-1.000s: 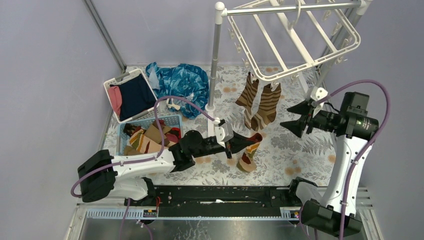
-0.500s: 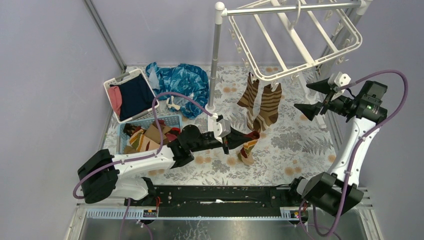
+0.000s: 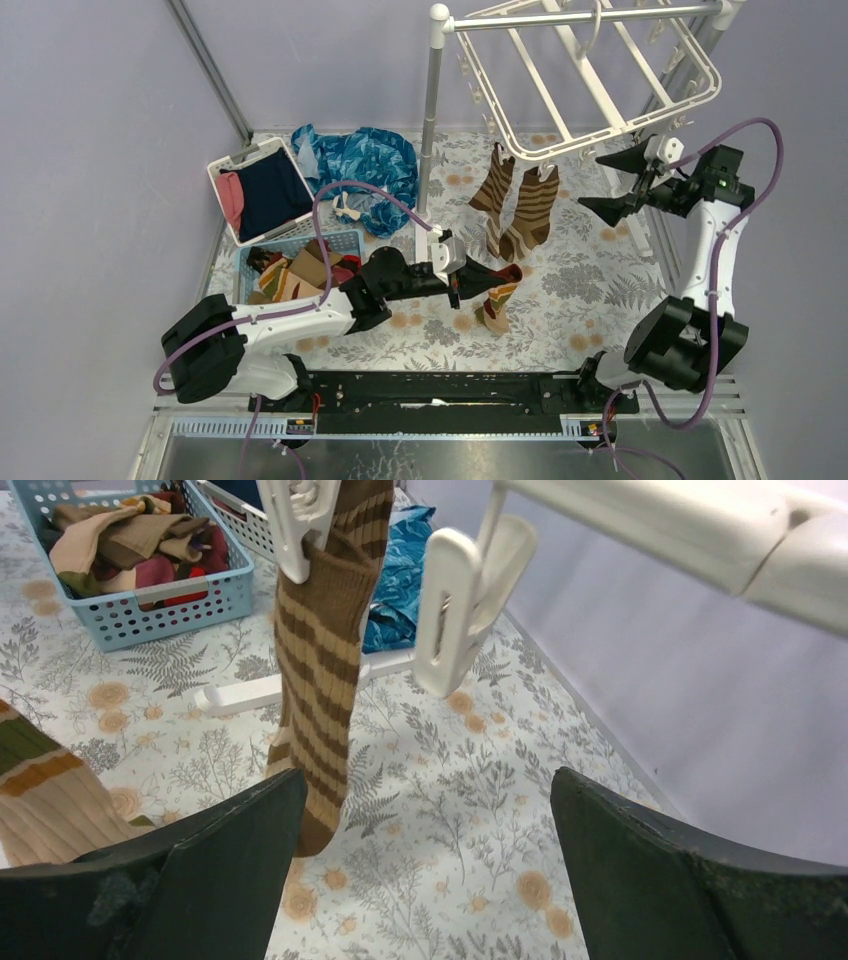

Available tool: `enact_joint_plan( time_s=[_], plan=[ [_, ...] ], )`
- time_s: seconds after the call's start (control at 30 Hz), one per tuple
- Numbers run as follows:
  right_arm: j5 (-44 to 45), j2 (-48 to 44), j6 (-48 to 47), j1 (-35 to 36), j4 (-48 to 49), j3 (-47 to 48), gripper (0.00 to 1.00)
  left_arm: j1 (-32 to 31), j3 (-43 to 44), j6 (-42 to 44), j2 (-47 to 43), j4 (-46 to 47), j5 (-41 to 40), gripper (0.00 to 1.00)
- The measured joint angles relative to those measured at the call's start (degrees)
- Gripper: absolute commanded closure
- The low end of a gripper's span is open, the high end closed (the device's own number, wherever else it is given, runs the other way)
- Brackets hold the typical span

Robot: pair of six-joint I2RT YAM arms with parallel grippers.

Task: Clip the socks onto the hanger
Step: Open the clamp at the hanger.

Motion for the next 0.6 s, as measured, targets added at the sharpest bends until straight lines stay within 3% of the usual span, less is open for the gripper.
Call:
enact_joint_plan(
  time_s=[0.3,0.6],
  plan=[
    [-0.72,12.39,-21.79,4.46,-23.10,16.04,0.00,0.02,1.70,-0.09,0.07,-0.37,0.15,1.00],
    [-0.72,12.41,-25.81,6.88,-30.01,16.90,0.00,0.00,2.38,-0.11,0.07,-0.94,0.13,1.00]
  ],
)
